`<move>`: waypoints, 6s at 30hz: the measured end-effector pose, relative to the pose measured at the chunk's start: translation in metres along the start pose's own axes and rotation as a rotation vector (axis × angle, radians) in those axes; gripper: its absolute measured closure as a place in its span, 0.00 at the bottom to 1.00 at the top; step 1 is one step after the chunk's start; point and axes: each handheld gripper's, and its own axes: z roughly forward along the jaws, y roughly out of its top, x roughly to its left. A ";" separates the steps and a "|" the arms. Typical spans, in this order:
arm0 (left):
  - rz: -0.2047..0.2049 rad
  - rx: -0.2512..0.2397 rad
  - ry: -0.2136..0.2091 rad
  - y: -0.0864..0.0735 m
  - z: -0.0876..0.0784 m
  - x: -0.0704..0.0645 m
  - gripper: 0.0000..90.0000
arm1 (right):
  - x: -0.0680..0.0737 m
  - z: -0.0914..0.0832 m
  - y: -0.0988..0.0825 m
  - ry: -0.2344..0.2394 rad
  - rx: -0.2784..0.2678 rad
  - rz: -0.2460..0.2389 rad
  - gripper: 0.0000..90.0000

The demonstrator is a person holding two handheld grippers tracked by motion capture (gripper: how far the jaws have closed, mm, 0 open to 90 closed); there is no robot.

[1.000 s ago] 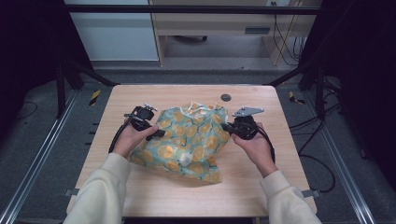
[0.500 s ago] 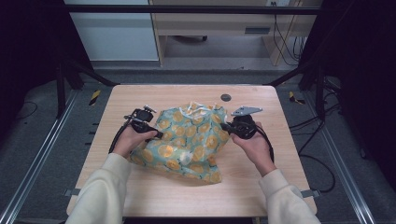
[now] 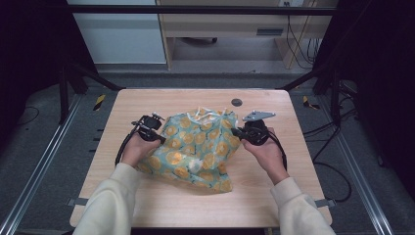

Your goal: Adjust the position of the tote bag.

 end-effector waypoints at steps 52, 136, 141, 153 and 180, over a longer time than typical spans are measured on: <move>0.052 -0.482 0.113 -0.034 -0.118 -0.001 1.00 | 0.015 -0.067 0.025 -0.069 -0.188 -0.096 0.98; -0.004 -0.387 -0.105 -0.151 -0.086 -0.016 0.42 | 0.096 -0.090 -0.019 0.104 -0.290 -0.164 0.98; -0.012 -0.380 -0.114 -0.153 -0.084 -0.014 0.82 | 0.097 -0.086 -0.022 0.116 -0.281 -0.155 0.99; 0.070 -0.391 -0.082 -0.158 -0.098 -0.030 1.00 | 0.091 -0.092 -0.045 0.126 -0.248 -0.143 0.99; 0.229 -0.121 -0.011 -0.169 -0.058 -0.049 1.00 | 0.096 -0.062 -0.098 0.241 0.036 -0.178 0.99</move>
